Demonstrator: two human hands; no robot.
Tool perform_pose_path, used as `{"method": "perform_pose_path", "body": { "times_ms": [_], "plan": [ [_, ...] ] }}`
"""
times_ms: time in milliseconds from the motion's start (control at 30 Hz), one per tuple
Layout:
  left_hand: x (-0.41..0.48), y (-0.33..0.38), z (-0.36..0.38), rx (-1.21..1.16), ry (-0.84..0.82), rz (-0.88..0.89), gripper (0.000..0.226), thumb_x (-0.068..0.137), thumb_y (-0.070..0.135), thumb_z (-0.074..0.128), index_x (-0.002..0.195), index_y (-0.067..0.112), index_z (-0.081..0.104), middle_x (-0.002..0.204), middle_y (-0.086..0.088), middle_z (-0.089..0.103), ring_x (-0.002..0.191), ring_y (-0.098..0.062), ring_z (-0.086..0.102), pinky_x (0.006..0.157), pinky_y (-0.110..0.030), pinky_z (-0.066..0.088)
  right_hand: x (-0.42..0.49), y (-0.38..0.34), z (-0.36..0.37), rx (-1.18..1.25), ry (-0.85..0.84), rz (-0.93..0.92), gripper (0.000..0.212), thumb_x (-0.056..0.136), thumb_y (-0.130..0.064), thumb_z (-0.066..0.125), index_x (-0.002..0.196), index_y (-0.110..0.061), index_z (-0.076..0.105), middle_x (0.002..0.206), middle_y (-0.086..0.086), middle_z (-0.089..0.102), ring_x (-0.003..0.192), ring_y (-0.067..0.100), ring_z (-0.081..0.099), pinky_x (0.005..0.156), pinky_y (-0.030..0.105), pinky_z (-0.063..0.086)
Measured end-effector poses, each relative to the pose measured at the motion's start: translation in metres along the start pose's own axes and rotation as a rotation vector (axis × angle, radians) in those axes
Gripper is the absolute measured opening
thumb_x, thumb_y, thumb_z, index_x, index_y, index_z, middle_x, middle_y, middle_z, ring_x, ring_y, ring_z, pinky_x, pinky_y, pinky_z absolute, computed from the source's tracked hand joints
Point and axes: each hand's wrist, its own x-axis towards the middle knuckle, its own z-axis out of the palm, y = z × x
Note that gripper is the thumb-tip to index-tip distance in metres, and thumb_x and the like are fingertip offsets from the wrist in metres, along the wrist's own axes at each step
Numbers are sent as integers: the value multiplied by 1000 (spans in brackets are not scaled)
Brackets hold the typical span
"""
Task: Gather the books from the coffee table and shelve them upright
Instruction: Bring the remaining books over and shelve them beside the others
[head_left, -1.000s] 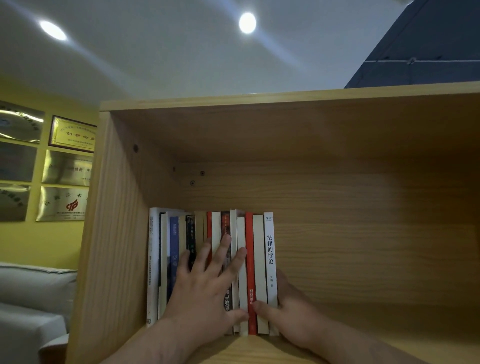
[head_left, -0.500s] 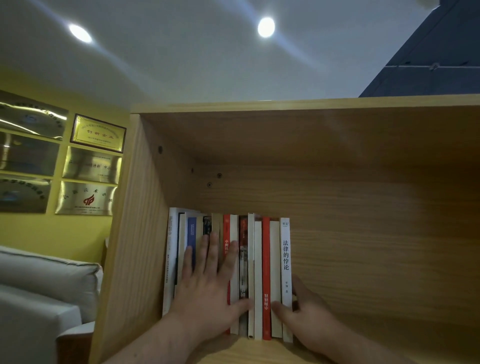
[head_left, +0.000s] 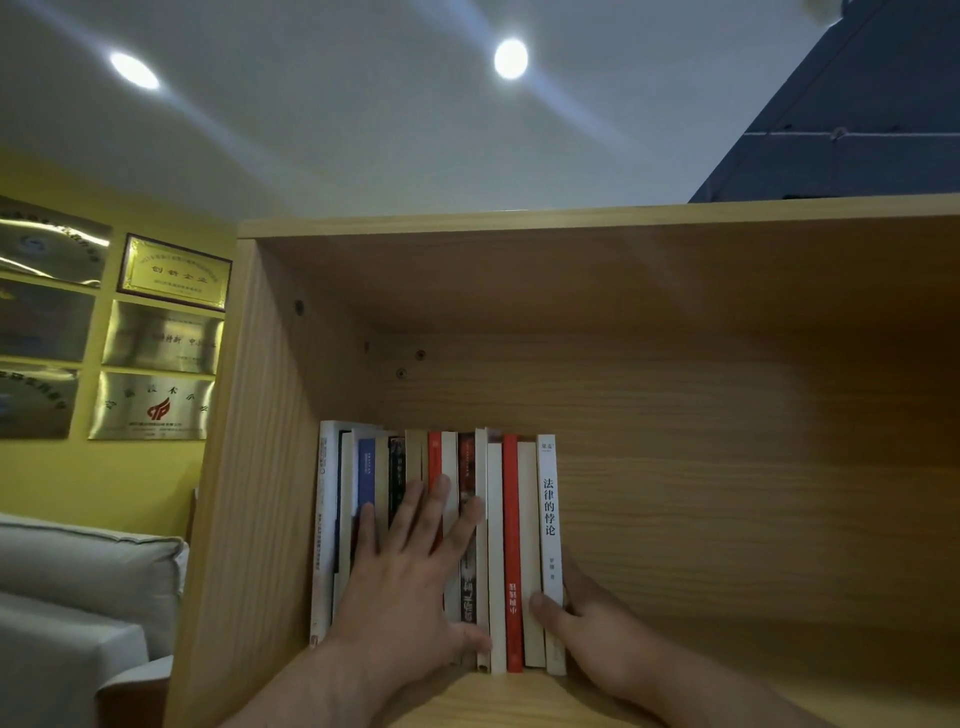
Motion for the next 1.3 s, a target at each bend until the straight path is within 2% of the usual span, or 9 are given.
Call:
{"method": "perform_pose_path", "body": {
  "times_ms": [133, 233, 367, 467, 600, 667, 833, 1000, 1300],
  "plan": [
    [-3, -3, -1, -12, -59, -14, 130, 53, 97, 40, 159, 38, -7, 167, -2, -19, 153, -24, -13, 116, -56, -8, -3, 3, -7, 25, -23, 16, 72, 95, -55, 58, 154, -51, 18, 143, -21, 51, 126, 4, 52, 103, 23, 43],
    [-7, -4, -5, -64, -33, 18, 111, 65, 90, 36, 148, 52, -27, 164, 4, -29, 148, -16, -31, 117, -53, -16, -3, 8, -16, 140, 59, 111, 78, 78, -68, 67, 148, -45, 42, 135, -14, 63, 121, 12, 60, 108, 42, 47],
    [-14, 4, -24, -185, 37, -7, 82, 81, 70, 41, 155, 37, 26, 166, 4, 19, 152, -17, 13, 122, -41, 6, -5, 6, -19, 136, 234, 60, 50, 95, -46, 64, 141, -29, 53, 114, -7, 69, 97, 5, 66, 72, 19, 51],
    [-2, 19, -44, -266, 151, -3, 69, 86, 56, 59, 148, 31, 40, 144, 5, 43, 135, -16, 40, 112, -33, 33, -6, 4, -15, 91, 185, 67, 65, 87, -52, 68, 146, -36, 46, 115, -5, 69, 101, 9, 68, 85, 29, 57],
    [42, 53, -76, -274, 63, -22, 63, 95, 48, 53, 151, 37, 26, 105, 11, 62, 88, -7, 63, 74, -24, 55, -5, 6, -16, 113, 158, 73, 66, 84, -46, 72, 145, -39, 47, 113, -4, 70, 103, 12, 70, 95, 40, 58],
    [58, 65, -82, -239, -29, -31, 54, 99, 40, 50, 149, 34, 29, 83, 12, 59, 67, -6, 59, 60, -27, 55, -5, 7, -17, 109, 163, 61, 68, 85, -45, 70, 148, -38, 46, 113, -4, 71, 104, 12, 70, 98, 41, 57],
    [73, 72, -90, -167, -97, -71, 43, 101, 31, 47, 144, 28, 43, 116, -3, 64, 92, -18, 63, 77, -34, 57, -3, 12, -16, 104, 142, 68, 67, 88, -47, 67, 150, -40, 43, 115, -7, 70, 106, 11, 67, 98, 41, 56],
    [70, 79, -88, -232, -8, -111, 37, 95, 40, 55, 128, 26, 50, 87, 8, 55, 78, -12, 57, 60, -27, 47, -3, 13, -18, 94, 133, 73, 64, 89, -52, 62, 149, -44, 42, 120, -8, 69, 110, 13, 65, 103, 45, 52],
    [67, 82, -79, -396, 139, -167, 31, 94, 24, 60, 124, 24, 50, 103, 5, 59, 86, -14, 65, 66, -26, 55, -2, 14, -19, 119, 130, 33, 59, 96, -42, 62, 152, -39, 42, 115, -8, 71, 103, 8, 67, 91, 30, 52]
  ]
}}
